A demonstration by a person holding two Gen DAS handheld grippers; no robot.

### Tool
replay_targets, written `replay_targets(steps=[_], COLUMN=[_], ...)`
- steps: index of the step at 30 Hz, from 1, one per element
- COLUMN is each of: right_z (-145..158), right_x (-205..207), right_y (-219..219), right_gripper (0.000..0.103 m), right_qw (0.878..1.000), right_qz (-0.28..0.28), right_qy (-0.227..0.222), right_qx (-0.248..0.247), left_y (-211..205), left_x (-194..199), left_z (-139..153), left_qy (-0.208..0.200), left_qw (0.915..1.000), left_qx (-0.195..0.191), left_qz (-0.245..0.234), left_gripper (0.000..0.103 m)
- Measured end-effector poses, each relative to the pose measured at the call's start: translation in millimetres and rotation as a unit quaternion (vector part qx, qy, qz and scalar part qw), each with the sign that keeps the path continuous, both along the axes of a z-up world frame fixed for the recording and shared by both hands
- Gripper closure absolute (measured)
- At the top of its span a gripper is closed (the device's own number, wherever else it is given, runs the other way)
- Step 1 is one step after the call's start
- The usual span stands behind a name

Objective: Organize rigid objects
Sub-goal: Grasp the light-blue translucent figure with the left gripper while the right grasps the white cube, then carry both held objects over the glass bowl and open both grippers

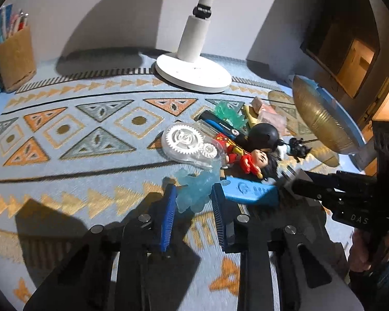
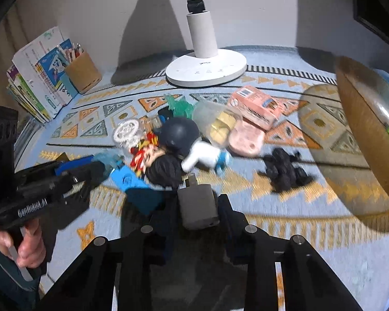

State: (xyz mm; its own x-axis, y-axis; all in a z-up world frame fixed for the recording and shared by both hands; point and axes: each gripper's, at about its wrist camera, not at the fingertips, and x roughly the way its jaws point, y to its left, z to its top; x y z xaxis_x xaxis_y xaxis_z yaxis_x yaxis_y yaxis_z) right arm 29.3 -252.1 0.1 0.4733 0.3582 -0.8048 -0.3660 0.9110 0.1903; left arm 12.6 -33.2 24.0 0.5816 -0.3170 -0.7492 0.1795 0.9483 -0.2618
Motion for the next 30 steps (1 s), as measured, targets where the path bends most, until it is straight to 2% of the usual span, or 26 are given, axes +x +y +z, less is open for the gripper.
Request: replay_targets(steps=[3,9,10,11,15,17,21,22,23,25,28,30], right_z=[1.1,-2.1,-2.4,-2.8,-7.6,-7.6,-8.7,-8.9,-9.3,-9.0,-1.7,14.8], right_x=[-16.0,-38.4,-40.1,-40.4,-39.3,-38.7,-40.4,-42.2,-44.5,-49.0,-54.8,-56.7], right_y=[-16.0,-47.8,-49.3,-49.6,-47.7,-47.0,-41.9,-39.5,-36.3,-31.9,-36.5,-44.8], right_gripper=[0.073,0.073,0.073,0.073,0.070,0.063,0.062,0.063,0.074,0.077,0.077,0.077], right_qw=[1.000,0.999,0.999,0.999,0.999,0.999,0.999,0.999,0.998,0.996,0.999,0.998], right_qz=[-0.009,-0.043,-0.043,-0.043,-0.046,-0.042,-0.035,-0.034,-0.035,-0.033,-0.020,-0.023], right_qy=[0.004,0.003,0.001,0.000,-0.002,-0.002,-0.013,-0.018,-0.027,-0.042,-0.040,-0.054], right_qx=[-0.005,-0.010,-0.008,-0.009,-0.013,-0.008,-0.018,-0.026,-0.040,-0.066,-0.028,-0.014], left_y=[4.0,-1.2,-2.4,-2.7,-5.5,-8.5,-14.4,-14.7,-13.8,-10.4,-9.5,-18.2], left_x=[-16.2,-22.6,-21.8,-21.0,-18.9,-15.8,-12.3,-13.0,-14.3,-18.6,-26.3,-29.2], left_z=[0.8,-9.0,-9.3,-10.2,-10.3,-9.9,-10.1,-9.9,-9.1,-3.2,18.9,40.8], left_qy=[0.000,0.013,0.016,0.020,0.015,0.014,0.007,0.005,0.003,-0.007,-0.030,-0.053], left_qw=[0.9999,0.9993,0.9990,0.9989,0.9987,0.9983,0.9978,0.9978,0.9978,0.9977,0.9982,0.9974], left_qx=[0.010,0.036,0.041,0.042,0.049,0.056,0.066,0.066,0.065,0.063,0.044,0.044], left_qz=[-0.002,-0.001,0.001,0.002,0.003,0.005,0.002,0.005,0.009,0.024,0.029,0.022], left_gripper=[0.078,0.076,0.073,0.065,0.065,0.065,0.069,0.069,0.069,0.070,0.070,0.070])
